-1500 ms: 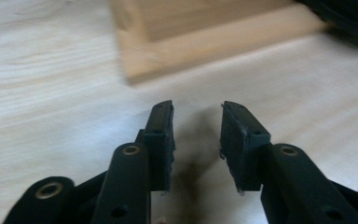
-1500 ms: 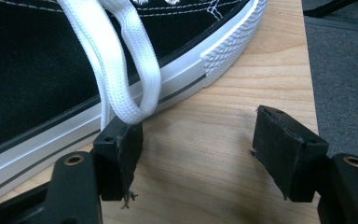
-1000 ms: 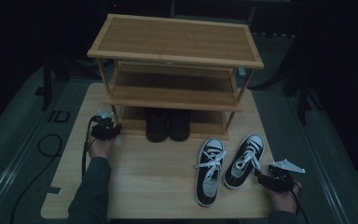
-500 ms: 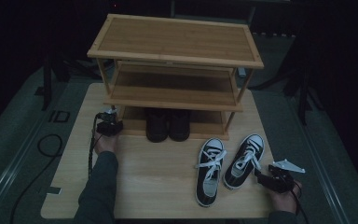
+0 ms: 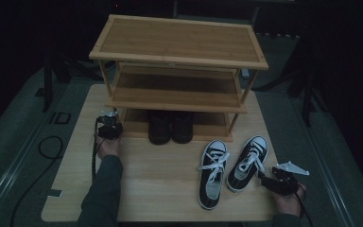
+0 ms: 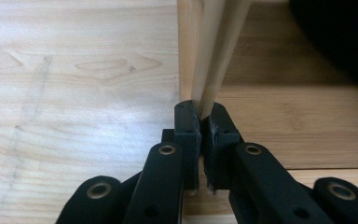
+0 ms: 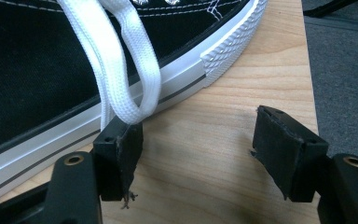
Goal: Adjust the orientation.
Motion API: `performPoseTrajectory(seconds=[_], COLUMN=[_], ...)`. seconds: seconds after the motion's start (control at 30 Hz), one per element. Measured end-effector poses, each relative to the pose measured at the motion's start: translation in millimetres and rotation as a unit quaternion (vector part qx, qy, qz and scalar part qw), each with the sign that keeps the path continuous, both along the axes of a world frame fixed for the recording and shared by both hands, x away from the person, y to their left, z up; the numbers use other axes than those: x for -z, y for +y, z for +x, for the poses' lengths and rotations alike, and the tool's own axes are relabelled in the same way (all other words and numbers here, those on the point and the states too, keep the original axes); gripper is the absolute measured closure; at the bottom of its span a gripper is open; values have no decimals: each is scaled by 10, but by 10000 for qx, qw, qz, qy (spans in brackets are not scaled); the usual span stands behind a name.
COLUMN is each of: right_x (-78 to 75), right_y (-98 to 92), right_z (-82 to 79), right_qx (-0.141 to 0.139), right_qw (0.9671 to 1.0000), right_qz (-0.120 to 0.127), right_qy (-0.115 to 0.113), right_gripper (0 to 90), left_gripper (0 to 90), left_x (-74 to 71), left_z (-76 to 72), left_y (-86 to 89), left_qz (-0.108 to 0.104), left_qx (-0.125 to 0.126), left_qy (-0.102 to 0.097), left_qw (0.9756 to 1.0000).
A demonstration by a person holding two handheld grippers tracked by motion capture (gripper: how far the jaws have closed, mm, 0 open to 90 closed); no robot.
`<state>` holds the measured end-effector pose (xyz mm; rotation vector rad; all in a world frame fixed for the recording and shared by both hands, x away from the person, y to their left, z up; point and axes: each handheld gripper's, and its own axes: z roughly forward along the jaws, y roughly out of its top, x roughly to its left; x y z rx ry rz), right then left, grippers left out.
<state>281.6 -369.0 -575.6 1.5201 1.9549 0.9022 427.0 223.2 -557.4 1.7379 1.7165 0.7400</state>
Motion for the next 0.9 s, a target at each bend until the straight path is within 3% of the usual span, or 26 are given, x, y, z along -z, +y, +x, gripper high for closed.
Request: performPoseTrajectory(seconds=[0.7, 0.9], right_x=[0, -15], right_y=[0, 11], right_z=[0, 4], right_qx=[3, 12], right_qw=[10000, 10000], right_qz=[-3, -55], right_qy=[-3, 68], right_gripper=[330, 327], left_gripper=[857, 822], left_x=[4, 2], left_z=[-138, -196], left_y=[-82, -43], left_qz=[-60, -172], left_qx=[-185, -20], left_qy=[16, 46], left_qw=[9998, 9998])
